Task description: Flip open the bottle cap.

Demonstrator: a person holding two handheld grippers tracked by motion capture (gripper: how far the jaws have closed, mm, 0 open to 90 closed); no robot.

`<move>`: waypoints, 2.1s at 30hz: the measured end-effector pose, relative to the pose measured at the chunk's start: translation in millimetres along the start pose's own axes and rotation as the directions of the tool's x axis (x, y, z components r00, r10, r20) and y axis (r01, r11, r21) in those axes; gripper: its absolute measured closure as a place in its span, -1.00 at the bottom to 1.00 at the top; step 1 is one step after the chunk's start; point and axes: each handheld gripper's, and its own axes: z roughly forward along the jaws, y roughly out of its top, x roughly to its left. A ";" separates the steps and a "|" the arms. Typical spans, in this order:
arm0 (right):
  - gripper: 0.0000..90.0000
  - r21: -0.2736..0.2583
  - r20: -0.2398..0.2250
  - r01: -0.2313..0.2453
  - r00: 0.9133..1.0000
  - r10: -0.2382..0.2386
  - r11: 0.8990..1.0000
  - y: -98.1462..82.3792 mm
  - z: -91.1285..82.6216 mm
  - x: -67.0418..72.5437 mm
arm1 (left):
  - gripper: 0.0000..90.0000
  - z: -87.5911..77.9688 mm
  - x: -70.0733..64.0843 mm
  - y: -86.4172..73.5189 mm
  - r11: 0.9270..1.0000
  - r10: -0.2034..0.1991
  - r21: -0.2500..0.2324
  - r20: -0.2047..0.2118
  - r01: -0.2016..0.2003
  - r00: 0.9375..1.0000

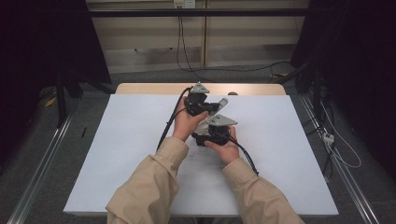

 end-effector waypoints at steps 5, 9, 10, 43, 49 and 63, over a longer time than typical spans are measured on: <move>-0.58 -0.001 0.000 0.000 1.000 0.000 1.000 0.0 0.0 -0.1 | 1.00 0.4 0.6 -0.5 1.000 -0.003 0.000 0.002 0.003 1.000; -0.58 -0.001 0.001 -0.005 1.000 0.005 1.000 -0.1 -0.3 -0.8 | 1.00 0.5 0.3 -0.7 1.000 0.000 0.006 0.005 0.000 1.000; -0.58 -0.001 0.001 -0.005 1.000 0.005 1.000 -0.1 -0.3 -0.8 | 1.00 0.4 0.7 -1.0 1.000 -0.001 0.006 0.007 0.001 1.000; -0.81 0.026 0.001 -0.029 1.000 0.029 0.999 0.5 -9.4 -3.7 | 0.55 -23.6 2.0 0.3 0.997 -0.063 -0.033 -0.011 0.063 0.998; -0.87 0.035 -0.013 -0.040 0.999 0.040 0.999 0.0 -14.0 -3.7 | 0.28 -28.3 3.2 0.3 0.995 -0.085 -0.046 -0.014 0.085 0.996; -0.90 0.100 -0.068 -0.063 0.995 0.070 0.993 -6.5 -28.3 -10.6 | -0.35 -43.2 0.3 -0.1 0.997 -0.069 -0.040 -0.006 0.069 0.998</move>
